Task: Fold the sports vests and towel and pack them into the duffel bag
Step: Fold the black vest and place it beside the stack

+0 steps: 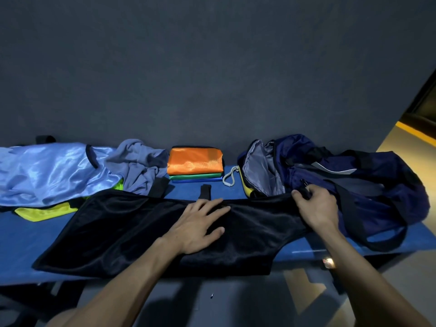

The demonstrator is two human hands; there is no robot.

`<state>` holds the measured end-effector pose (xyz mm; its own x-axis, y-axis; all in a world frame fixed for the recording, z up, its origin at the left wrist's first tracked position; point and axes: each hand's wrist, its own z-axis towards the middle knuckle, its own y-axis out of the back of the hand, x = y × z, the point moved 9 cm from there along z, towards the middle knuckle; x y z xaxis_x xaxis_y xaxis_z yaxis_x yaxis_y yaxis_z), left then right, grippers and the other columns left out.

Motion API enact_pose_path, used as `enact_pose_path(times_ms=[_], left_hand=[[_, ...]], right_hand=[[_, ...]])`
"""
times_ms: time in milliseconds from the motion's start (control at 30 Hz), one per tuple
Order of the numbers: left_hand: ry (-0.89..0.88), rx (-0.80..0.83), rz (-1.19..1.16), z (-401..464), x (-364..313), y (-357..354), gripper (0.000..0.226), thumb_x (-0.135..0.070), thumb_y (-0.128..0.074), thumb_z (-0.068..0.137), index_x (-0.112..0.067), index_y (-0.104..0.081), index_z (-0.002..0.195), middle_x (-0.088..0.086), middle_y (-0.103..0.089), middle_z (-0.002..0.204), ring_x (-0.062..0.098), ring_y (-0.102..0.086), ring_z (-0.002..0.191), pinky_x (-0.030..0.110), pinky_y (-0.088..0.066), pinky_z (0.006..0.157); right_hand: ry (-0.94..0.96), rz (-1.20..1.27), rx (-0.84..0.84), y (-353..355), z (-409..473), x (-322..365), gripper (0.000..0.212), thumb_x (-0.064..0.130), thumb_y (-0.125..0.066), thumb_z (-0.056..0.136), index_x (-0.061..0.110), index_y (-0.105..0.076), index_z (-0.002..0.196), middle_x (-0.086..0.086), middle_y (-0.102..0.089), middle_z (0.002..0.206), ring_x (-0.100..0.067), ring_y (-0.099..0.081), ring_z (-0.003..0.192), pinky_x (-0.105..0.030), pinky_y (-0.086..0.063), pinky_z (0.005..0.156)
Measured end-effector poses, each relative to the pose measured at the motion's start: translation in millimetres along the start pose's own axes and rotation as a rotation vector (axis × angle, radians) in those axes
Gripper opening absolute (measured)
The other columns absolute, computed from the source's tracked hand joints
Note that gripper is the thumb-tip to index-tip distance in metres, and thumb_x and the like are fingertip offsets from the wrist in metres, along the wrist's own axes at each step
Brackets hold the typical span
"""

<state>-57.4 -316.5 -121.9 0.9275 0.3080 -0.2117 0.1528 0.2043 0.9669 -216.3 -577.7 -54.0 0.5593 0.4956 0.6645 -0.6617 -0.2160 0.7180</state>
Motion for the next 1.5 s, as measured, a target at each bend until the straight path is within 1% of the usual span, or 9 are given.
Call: enact_pose_path(times_ms=[100,267,467,633,867,1033,1133,1300,1500], left_hand=[[-0.039,-0.017,0.01,2.0,-14.4,2.5,0.057,-0.058,-0.036,0.102,-0.04,-0.031,0.156,-0.011,-0.026,0.162,0.016,-0.027,0.137,0.037,-0.026,0.113],[-0.088,-0.177,0.017,7.8,-27.5,10.0,0.035,-0.041,-0.043,0.103,-0.026,-0.061,0.128,-0.006,-0.048,0.114,0.016,-0.046,0.101,0.04,-0.046,0.089],[-0.044,-0.028,0.028,9.2,-23.6,-3.6,0.055,-0.049,-0.028,0.106,-0.032,-0.029,0.159,-0.006,-0.032,0.154,0.018,-0.027,0.137,0.038,-0.026,0.113],[-0.026,0.047,0.075,11.3,-34.5,-6.0,0.062,-0.053,-0.028,0.105,-0.035,-0.013,0.162,-0.002,-0.023,0.158,0.023,-0.023,0.137,0.042,-0.021,0.112],[-0.123,-0.063,-0.048,14.1,-43.8,-1.9,0.041,-0.035,-0.044,0.105,-0.025,-0.055,0.143,-0.004,-0.048,0.144,0.021,-0.043,0.125,0.038,-0.038,0.101],[-0.091,-0.114,0.044,-16.6,-2.2,24.3,0.031,-0.015,-0.057,0.098,-0.024,-0.07,0.125,-0.004,-0.061,0.122,0.024,-0.054,0.107,0.036,-0.046,0.085],[0.024,-0.146,0.054,-49.3,30.9,48.6,0.028,-0.022,-0.057,0.098,-0.028,-0.068,0.124,-0.006,-0.06,0.117,0.021,-0.053,0.104,0.034,-0.047,0.082],[0.379,-0.058,0.14,-103.8,100.5,62.4,0.04,-0.048,-0.046,0.102,-0.033,-0.054,0.138,-0.003,-0.05,0.132,0.027,-0.046,0.122,0.044,-0.044,0.094],[0.73,-0.221,0.186,-151.2,164.9,96.1,0.03,-0.044,-0.055,0.099,-0.025,-0.057,0.122,0.003,-0.056,0.12,0.031,-0.054,0.112,0.042,-0.046,0.088]], right_hand=[[-0.022,0.019,-0.013,13.0,4.1,-2.3,0.042,0.031,-0.07,0.09,0.003,-0.052,0.066,-0.011,-0.059,0.06,-0.026,-0.056,0.061,-0.041,-0.043,0.059],[-0.057,-0.01,-0.049,31.7,8.0,-10.5,0.043,0.032,-0.073,0.089,0.003,-0.053,0.065,-0.01,-0.059,0.059,-0.026,-0.057,0.061,-0.038,-0.038,0.055],[-0.07,-0.029,-0.047,32.7,3.2,-12.6,0.041,0.034,-0.074,0.089,0.006,-0.055,0.065,-0.01,-0.061,0.062,-0.028,-0.058,0.064,-0.037,-0.041,0.059],[-0.075,0.067,-0.051,41.7,0.6,-3.4,0.038,0.034,-0.076,0.088,0.001,-0.064,0.072,-0.013,-0.067,0.067,-0.029,-0.064,0.068,-0.041,-0.05,0.066],[-0.094,0.265,-0.083,68.5,-5.9,19.0,0.032,0.034,-0.079,0.085,0.009,-0.066,0.07,-0.009,-0.069,0.071,-0.036,-0.069,0.079,-0.041,-0.053,0.067],[-0.027,0.519,0.155,37.0,-31.3,92.4,0.043,0.029,-0.078,0.087,-0.011,-0.061,0.088,-0.03,-0.064,0.078,-0.027,-0.061,0.069,-0.035,-0.044,0.064],[0.034,0.584,0.353,-12.1,-58.9,154.5,0.035,0.02,-0.078,0.087,-0.011,-0.061,0.084,-0.016,-0.06,0.071,-0.021,-0.053,0.067,-0.032,-0.039,0.061],[0.136,0.517,0.54,-102.2,-105.2,231.4,0.032,0.035,-0.08,0.076,0.015,-0.059,0.062,-0.001,-0.06,0.057,-0.018,-0.057,0.057,-0.031,-0.041,0.061],[0.18,0.464,0.627,-143.6,-126.0,257.7,0.03,0.027,-0.075,0.086,0.016,-0.053,0.071,-0.01,-0.058,0.066,-0.022,-0.056,0.062,-0.032,-0.039,0.059]])
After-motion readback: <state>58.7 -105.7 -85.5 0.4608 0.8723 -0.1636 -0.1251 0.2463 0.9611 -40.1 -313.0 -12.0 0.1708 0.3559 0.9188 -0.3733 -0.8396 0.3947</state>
